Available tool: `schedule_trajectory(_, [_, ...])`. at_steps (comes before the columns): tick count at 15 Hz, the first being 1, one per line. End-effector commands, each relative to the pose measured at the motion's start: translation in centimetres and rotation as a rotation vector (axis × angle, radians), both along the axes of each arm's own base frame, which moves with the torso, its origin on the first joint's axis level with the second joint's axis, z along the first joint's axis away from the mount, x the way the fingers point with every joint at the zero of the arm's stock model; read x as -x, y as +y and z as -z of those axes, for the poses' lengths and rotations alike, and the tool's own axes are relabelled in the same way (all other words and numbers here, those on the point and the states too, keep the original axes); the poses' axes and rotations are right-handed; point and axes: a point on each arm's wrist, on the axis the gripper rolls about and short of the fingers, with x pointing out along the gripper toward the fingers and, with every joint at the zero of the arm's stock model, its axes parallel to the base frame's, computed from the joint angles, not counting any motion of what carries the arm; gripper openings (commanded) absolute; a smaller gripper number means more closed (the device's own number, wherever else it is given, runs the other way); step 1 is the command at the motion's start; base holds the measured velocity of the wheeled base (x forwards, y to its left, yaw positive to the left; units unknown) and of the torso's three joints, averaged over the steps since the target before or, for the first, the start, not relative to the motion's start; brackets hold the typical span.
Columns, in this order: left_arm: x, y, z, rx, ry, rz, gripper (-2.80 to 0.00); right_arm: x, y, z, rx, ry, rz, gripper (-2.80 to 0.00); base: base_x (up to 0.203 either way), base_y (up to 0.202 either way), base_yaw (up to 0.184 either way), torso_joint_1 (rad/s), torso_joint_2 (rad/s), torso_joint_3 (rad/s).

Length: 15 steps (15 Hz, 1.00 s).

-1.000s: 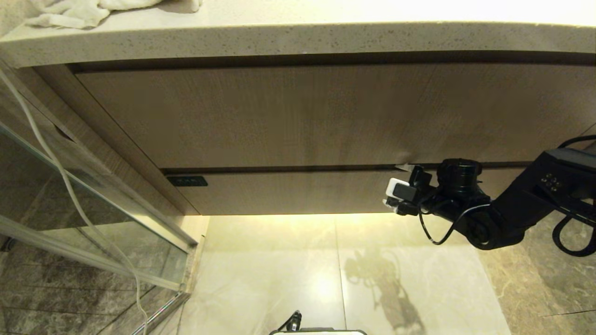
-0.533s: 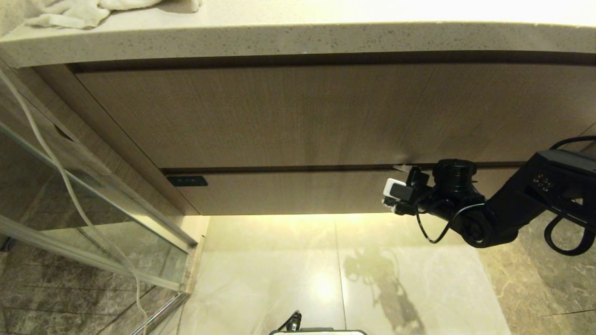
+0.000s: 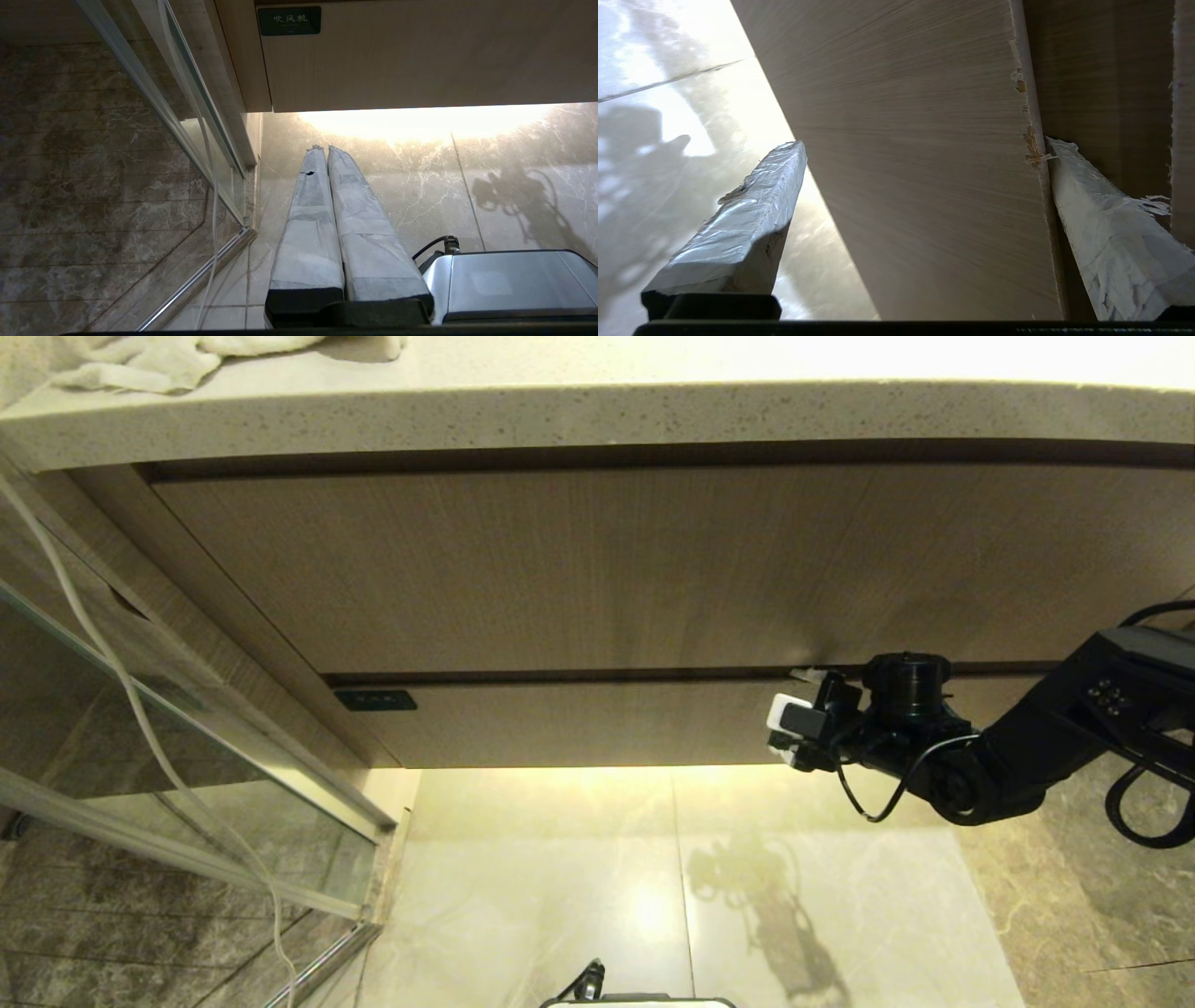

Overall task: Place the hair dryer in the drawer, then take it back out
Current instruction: Pull open the drawer

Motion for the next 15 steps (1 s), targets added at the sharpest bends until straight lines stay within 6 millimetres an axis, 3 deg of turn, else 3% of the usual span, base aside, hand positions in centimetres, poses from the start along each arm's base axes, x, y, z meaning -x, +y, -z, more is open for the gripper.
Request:
schedule_trajectory(1, [0.0, 0.0, 0.0, 0.0, 0.001, 0.0, -2.8, 0.5, -0.1, -1.0, -0.001, 0.014, 0.011, 0.0, 0.0, 0.0, 0.0, 0.0, 0.0, 0.0])
schedule_trajectory(15, [0.0, 0.0, 0.0, 0.0, 0.002, 0.0, -2.8, 3.5, -0.7, -1.6, 0.019, 0.107, 0.037, 0.0, 0.0, 0.0, 0.0, 0.0, 0.0, 0.0])
